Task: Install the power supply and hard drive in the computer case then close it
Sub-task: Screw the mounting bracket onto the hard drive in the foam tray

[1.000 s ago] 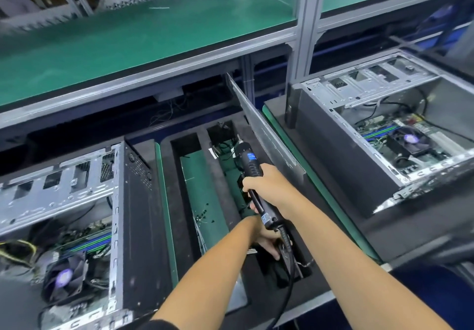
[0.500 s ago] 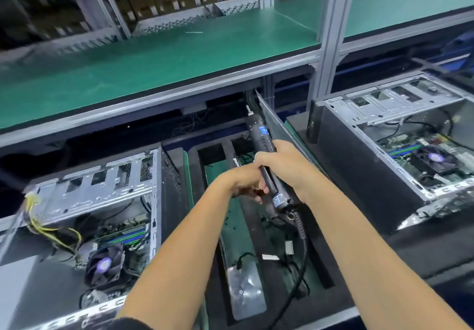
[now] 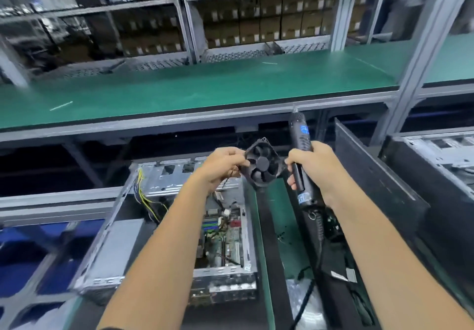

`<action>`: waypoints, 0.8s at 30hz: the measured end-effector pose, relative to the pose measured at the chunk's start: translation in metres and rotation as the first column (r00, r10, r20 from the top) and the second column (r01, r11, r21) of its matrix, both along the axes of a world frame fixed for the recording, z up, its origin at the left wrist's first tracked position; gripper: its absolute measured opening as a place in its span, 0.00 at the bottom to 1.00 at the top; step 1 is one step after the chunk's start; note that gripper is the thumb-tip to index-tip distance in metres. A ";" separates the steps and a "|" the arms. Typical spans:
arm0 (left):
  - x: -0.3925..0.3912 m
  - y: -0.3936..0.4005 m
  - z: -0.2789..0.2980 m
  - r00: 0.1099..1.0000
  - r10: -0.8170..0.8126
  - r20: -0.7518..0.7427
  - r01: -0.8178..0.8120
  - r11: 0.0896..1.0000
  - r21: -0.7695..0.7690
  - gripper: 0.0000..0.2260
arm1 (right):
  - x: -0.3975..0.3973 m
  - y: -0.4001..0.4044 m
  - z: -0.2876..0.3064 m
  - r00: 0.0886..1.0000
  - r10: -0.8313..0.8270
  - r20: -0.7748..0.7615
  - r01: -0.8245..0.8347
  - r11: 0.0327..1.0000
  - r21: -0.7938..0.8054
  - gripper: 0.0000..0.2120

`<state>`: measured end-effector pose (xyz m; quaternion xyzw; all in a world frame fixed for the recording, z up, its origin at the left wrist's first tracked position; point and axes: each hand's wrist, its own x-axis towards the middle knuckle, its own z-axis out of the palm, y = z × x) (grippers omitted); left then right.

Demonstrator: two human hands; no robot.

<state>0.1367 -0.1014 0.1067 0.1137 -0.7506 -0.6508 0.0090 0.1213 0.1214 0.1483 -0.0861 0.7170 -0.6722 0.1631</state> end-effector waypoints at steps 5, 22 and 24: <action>0.048 -0.071 0.010 0.995 -0.097 -0.026 0.094 0.990 -0.102 0.07 | 0.044 -0.075 -0.010 0.998 -0.049 0.028 0.050 0.998 -0.033 0.09; 0.102 -0.149 0.001 0.951 0.111 0.288 -0.066 0.985 -0.161 0.18 | 0.128 -0.201 -0.058 0.999 0.037 0.026 -0.041 0.984 0.172 0.27; 0.102 -0.148 0.000 0.943 0.180 0.280 -0.167 0.984 -0.069 0.19 | 0.128 -0.202 -0.060 0.999 0.043 0.018 -0.045 0.985 0.166 0.26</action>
